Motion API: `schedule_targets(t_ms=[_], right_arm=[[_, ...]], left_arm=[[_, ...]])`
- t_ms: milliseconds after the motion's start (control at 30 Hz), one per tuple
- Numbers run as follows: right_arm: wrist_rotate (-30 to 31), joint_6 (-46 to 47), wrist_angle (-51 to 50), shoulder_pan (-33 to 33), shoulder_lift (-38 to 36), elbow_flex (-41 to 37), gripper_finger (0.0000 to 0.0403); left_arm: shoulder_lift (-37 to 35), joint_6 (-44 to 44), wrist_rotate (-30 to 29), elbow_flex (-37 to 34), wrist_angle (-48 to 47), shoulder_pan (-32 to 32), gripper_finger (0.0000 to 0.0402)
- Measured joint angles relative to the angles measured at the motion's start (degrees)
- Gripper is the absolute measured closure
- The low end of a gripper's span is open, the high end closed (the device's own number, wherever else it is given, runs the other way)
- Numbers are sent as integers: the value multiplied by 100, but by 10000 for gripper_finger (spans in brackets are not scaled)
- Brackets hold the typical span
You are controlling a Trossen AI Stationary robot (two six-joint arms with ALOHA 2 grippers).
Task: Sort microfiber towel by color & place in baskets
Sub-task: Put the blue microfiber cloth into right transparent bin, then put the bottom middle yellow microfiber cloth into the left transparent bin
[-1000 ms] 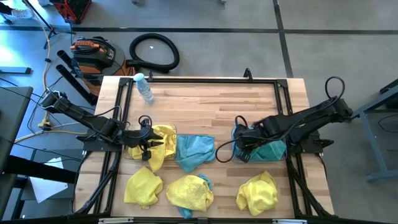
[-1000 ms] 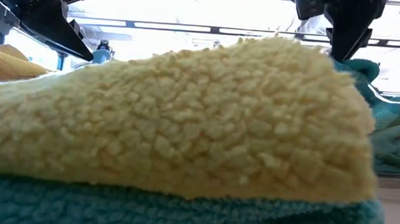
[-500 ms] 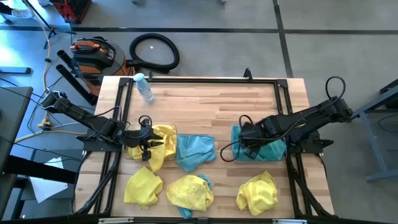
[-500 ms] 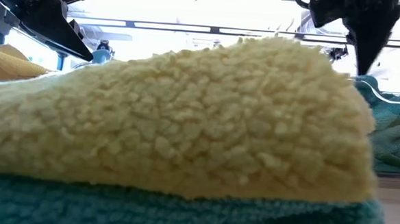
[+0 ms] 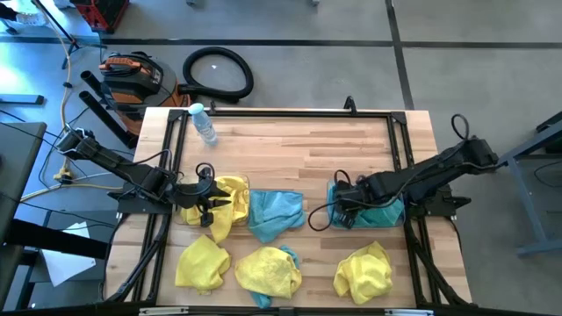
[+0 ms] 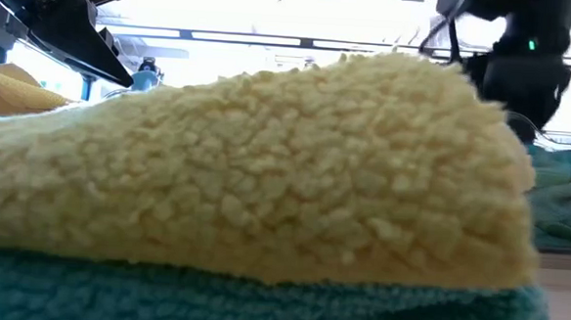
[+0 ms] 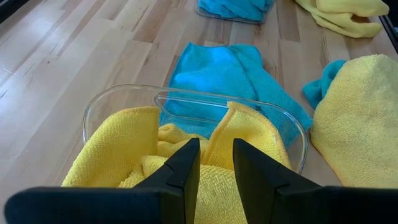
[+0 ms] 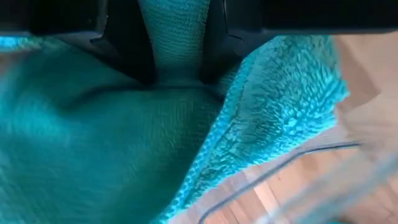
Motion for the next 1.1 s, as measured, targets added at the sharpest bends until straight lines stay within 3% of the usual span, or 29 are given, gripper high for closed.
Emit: schedule_targets(t_ms=[167, 400, 733, 933, 1100], right_arm=[[171, 2, 1282, 12, -40, -759, 270], [86, -20, 1262, 12, -5, -675, 270], [-56, -11, -1086, 28, 24, 975, 270], [459, 64, -2066, 330, 22, 1896, 270], [961, 665, -2533, 908, -16, 2300, 270]], left_arm=[[0, -3, 0, 0, 2, 1, 316], [0, -13, 0, 0, 4, 1, 316], [0, -8, 0, 0, 4, 1, 316], [0, -5, 0, 0, 0, 1, 316], [0, -3, -4, 0, 2, 1, 316]])
